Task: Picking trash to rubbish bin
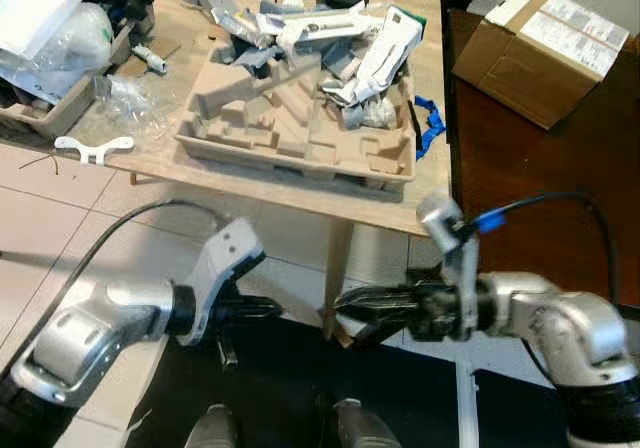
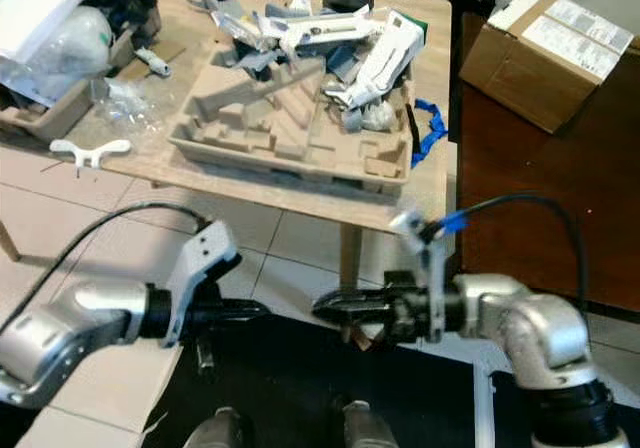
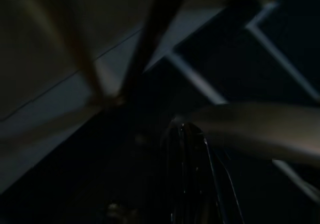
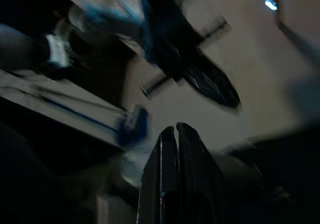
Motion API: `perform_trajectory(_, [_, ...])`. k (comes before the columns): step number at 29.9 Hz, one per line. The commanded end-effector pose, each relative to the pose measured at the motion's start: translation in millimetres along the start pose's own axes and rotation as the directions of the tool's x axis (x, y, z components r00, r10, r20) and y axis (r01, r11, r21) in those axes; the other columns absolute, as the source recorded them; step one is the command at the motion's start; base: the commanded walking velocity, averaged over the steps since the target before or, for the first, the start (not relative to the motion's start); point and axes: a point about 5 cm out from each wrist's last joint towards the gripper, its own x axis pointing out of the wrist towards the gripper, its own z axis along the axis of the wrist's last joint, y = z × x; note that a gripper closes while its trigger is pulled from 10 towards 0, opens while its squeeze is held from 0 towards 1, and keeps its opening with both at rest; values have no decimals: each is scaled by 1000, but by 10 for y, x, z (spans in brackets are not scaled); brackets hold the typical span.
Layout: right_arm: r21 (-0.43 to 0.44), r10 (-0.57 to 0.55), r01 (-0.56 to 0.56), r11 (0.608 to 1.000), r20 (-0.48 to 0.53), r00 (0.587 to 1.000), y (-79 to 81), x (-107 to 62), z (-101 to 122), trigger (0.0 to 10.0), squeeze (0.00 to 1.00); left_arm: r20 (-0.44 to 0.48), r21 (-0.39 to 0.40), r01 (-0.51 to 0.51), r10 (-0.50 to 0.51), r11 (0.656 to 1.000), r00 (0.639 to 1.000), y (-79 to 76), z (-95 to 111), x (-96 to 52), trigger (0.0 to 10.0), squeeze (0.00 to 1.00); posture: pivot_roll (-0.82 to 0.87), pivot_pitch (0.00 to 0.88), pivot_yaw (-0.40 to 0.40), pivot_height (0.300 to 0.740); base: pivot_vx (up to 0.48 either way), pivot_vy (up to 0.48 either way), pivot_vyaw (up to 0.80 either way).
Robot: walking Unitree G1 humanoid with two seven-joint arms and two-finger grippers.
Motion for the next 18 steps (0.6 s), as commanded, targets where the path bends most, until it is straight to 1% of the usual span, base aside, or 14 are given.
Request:
perform_trajectory(1, [-9,-93,92,996,-76,993,-83,11,-192,10000,0,-39,-40,-38,36,998,999,-60,-211,131,10000,0,62,252,-52,740,0,0,0])
perform_trajectory(3, [-12,-149,148,989,-112,983,-141,32,-310,10000,0,-66,-65,-64,60,996,996,-86,-347,176,10000,0,62,252,-52,740,0,0,0])
perform_trajectory(5, [-16,-158,157,987,-118,980,-149,35,-328,10000,0,-69,-66,-67,62,996,996,-92,-369,184,10000,0,62,252,-52,740,0,0,0])
perform_trajectory(7, [-46,-253,249,967,-169,952,-242,58,-522,10000,0,-142,-77,-136,125,988,982,-110,-641,234,10000,0,59,250,-51,740,0,0,0])
perform_trajectory(8, [-46,-253,249,967,-169,952,-242,58,-522,10000,0,-142,-77,-136,125,988,982,-110,-641,234,10000,0,59,250,-51,740,0,0,0])
perform_trajectory(9, [-73,-341,333,940,-199,919,-330,75,-688,10000,0,-197,-89,-203,183,975,963,-127,-875,259,10000,0,55,247,-47,740,0,0,0])
perform_trajectory(10, [-78,-377,369,926,-207,903,-372,81,-750,10000,0,-212,-98,-235,211,967,954,-124,-958,263,10000,0,55,245,-41,740,0,0,0])
perform_trajectory(11, [-78,-377,369,926,-207,903,-372,81,-750,10000,0,-212,-98,-235,211,967,954,-124,-958,263,10000,0,55,245,-41,740,0,0,0])
perform_trajectory(12, [-90,-405,395,914,-213,889,-407,84,-805,10000,0,-224,-103,-267,240,958,945,-116,-1029,268,10000,0,55,245,-40,740,0,0,0])
perform_trajectory(13, [-130,-495,478,869,-233,837,-506,66,-965,10000,0,-257,-113,-378,340,919,905,-85,-1205,288,10000,0,58,243,-38,740,0,0,0])
perform_trajectory(14, [-130,-495,478,869,-233,837,-506,66,-965,10000,0,-257,-113,-378,340,919,905,-85,-1205,288,10000,0,58,243,-38,740,0,0,0])
perform_trajectory(16, [-157,-557,535,830,-250,792,-570,55,-1117,10000,0,-273,-146,-451,402,880,874,-92,-1339,323,10000,0,54,241,-34,740,0,0,0])
perform_trajectory(17, [-157,-557,535,830,-250,792,-570,55,-1117,10000,0,-273,-146,-451,402,880,874,-92,-1339,323,10000,0,54,241,-34,740,0,0,0])
perform_trajectory(18, [-158,-584,563,811,-260,769,-595,61,-1204,10000,0,-287,-187,-490,430,852,856,-97,-1414,342,10000,0,50,239,-32,740,0,0,0])
